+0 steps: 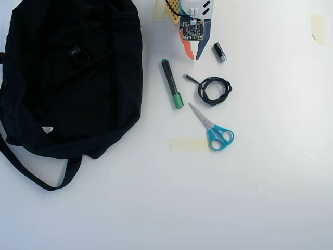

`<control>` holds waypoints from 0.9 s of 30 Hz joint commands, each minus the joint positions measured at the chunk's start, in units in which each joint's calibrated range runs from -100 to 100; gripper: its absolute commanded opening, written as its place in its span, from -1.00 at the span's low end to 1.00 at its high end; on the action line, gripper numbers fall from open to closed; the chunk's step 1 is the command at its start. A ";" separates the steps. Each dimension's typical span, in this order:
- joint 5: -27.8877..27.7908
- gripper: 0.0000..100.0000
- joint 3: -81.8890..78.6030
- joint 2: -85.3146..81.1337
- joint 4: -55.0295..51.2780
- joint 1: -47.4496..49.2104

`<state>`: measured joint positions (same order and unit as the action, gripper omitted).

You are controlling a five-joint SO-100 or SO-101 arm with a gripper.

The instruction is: Put the bike light into the black bag

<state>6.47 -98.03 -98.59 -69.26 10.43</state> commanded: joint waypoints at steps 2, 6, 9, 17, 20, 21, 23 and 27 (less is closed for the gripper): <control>-0.23 -0.95 -1.25 -0.91 -1.72 -0.49; -0.23 -0.95 -1.25 -0.83 -1.72 -0.71; -0.23 -0.95 -1.25 -0.83 -1.72 -0.71; -0.23 -0.95 -1.25 -0.83 -1.72 -0.71; -0.23 -0.95 -1.25 -0.83 -1.72 -0.71; -0.23 -0.95 -1.25 -0.83 -1.72 -0.71; -0.23 -0.95 -1.25 -0.83 -1.72 -0.71; -0.23 -0.95 -1.25 -0.83 -1.72 -0.71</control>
<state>6.47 -98.03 -98.59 -69.51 9.85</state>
